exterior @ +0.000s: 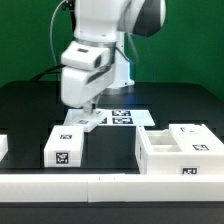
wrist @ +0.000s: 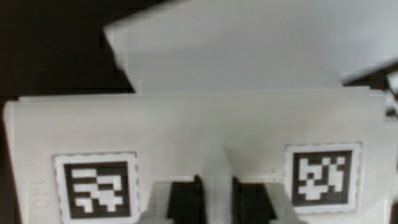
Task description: Assemble cabinet
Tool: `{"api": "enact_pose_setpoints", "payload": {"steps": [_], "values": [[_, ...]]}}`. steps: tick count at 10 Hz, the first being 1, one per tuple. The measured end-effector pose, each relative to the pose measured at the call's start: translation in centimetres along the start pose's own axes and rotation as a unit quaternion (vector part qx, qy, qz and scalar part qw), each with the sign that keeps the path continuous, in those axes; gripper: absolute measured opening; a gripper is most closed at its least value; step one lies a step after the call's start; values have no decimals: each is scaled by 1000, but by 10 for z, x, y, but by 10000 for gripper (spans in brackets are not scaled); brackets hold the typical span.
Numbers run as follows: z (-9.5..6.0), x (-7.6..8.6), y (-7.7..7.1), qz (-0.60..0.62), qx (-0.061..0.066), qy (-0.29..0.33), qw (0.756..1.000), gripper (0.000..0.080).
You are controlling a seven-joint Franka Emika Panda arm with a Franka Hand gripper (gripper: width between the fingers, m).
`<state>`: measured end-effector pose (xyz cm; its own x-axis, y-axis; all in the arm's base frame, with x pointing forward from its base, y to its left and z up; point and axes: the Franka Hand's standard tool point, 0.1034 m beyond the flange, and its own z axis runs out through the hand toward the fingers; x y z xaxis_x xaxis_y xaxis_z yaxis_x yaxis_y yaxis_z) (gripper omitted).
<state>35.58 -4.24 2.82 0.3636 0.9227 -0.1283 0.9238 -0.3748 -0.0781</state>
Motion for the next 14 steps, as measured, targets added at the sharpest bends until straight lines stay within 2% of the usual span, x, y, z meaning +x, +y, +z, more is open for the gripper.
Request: {"api": "enact_pose_setpoints", "payload": {"steps": [1,2,3,5,6,7,8,9,10,11,12,14], "values": [[-17,22,-11,-21,6,6,1000,61],[-34,40,-14,-55,-12,15,998,61],[-40,40,-15,-54,-24,27,998,61],[-34,35,-12,-47,-19,19,999,61],[-35,36,-11,-50,-21,20,998,61],[-46,45,-2,-99,-48,31,993,62],[-51,58,3,-109,-55,31,992,62],[-58,79,12,-129,-61,24,989,62],[-65,102,16,-147,-80,24,986,62],[-65,108,13,-155,-83,25,984,62],[-63,102,14,-147,-79,23,986,62],[-63,101,14,-145,-79,23,986,62]]}}
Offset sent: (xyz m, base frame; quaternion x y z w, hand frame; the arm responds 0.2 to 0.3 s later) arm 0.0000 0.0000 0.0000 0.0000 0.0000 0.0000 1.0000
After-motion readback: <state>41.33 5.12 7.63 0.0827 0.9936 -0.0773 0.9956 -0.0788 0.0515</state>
